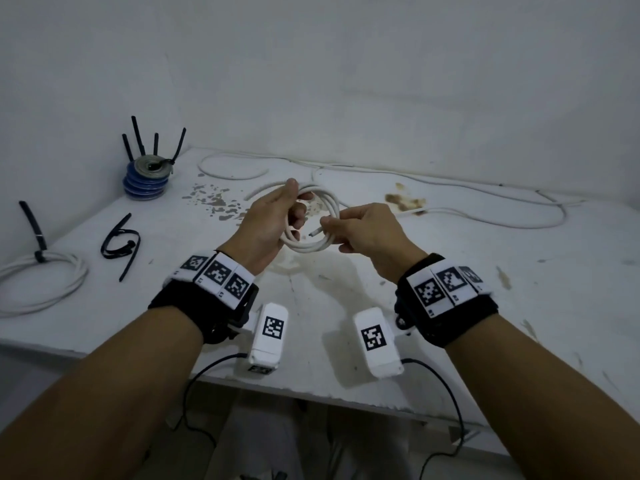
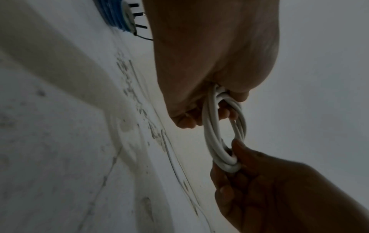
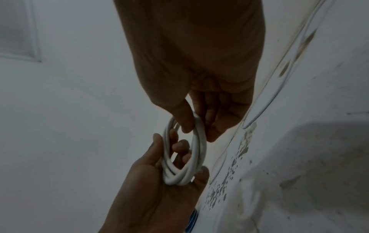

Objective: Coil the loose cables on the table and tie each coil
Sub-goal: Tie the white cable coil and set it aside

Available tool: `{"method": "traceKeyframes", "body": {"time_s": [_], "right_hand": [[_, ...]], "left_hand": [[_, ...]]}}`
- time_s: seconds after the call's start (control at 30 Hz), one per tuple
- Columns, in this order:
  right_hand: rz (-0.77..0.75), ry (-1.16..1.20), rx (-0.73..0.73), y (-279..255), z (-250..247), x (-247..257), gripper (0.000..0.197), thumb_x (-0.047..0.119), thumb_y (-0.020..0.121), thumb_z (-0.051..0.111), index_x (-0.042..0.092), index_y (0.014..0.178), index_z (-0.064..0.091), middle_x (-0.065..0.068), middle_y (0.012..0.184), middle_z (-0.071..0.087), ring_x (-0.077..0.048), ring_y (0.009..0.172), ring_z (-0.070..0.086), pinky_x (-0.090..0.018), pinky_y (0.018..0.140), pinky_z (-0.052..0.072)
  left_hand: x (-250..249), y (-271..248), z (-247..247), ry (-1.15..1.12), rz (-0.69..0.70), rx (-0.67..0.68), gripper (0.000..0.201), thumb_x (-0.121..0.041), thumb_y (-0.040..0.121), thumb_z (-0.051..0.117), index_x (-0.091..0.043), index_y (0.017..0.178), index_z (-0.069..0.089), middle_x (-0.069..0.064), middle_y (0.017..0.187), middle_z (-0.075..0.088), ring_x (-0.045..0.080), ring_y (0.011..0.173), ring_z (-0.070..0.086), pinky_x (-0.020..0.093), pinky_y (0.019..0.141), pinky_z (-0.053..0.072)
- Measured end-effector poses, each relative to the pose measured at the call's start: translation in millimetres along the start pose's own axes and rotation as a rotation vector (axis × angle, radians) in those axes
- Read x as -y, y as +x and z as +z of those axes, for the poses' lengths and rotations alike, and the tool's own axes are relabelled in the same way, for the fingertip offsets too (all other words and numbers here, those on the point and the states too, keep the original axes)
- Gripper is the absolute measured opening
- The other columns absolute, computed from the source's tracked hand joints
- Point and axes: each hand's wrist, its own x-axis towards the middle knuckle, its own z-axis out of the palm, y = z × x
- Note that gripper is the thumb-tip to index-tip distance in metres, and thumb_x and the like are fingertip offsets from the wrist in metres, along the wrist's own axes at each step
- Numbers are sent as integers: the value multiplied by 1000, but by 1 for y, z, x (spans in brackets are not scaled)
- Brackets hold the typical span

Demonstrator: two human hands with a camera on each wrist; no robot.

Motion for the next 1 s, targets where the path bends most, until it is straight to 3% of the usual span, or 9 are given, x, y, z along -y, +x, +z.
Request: {"method": "traceKeyframes", "body": {"time_s": [0.1,0.23,0.37,0.5,0.57,0.67,0.77,0.9,1.0], "right_hand": [[40,-16,-11,5,-6,-3,25,19,92,69,-5,91,74,-11,80,73,-9,62,65,-24,65,54],[-17,-94,-32,5,-8,-3,28,25,94,66,-1,87,74,-18,92,74,-16,74,65,-25,62,51],[-83,-137,-97,6,-10,4,30,25,93,67,-2,80,73,-24,88,72,-21,70,59,-30,60,50],[-122,-183,-119,6,-13,3,25,21,93,67,2,78,74,-22,82,72,-22,63,60,-33,57,53],[-133,-208,-128,5,-14,0,22,20,92,67,4,78,74,-18,79,73,-27,61,62,-40,62,58],[-161,-264,-145,5,-12,-4,21,23,90,70,7,78,75,-10,73,74,-32,67,69,-44,66,59],[-182,-331,-201,7,-8,-5,20,26,89,71,10,80,74,1,67,73,-9,56,66,-34,64,57],[-197,-353,-263,10,0,-4,20,27,87,73,10,78,71,-2,64,71,-16,59,69,-34,63,59],[-185,-339,-262,11,2,-7,19,26,85,75,8,79,71,-5,65,71,-20,62,70,-38,67,60]], "left_hand": [[-3,-1,-4,414,225,-158,25,-40,93,64,-17,86,67,-5,73,60,6,65,52,22,65,43],[-13,0,-8,628,536,-350,34,-41,74,84,-18,84,60,-6,65,46,7,57,40,19,57,38],[-23,2,-7,823,263,-397,65,-68,72,72,-21,115,56,-4,89,61,14,80,59,31,74,49],[-22,-1,-14,1100,233,-332,69,-79,73,60,-27,118,64,2,103,62,20,95,60,37,83,49],[-21,2,-19,1053,199,-207,63,-77,73,62,-29,113,71,3,119,60,19,113,57,41,95,49],[-27,3,-23,866,29,-41,46,-63,79,69,-18,87,77,0,90,73,16,88,68,35,77,54],[-30,4,-18,843,8,-97,44,-53,82,73,-9,74,76,3,68,73,13,58,67,26,57,49],[-20,0,-6,869,0,-121,43,-41,94,62,-3,77,73,5,63,73,17,60,73,31,61,54],[-20,-2,-5,715,-78,-101,27,-13,98,56,7,87,70,16,75,75,25,72,75,35,67,59]]}}
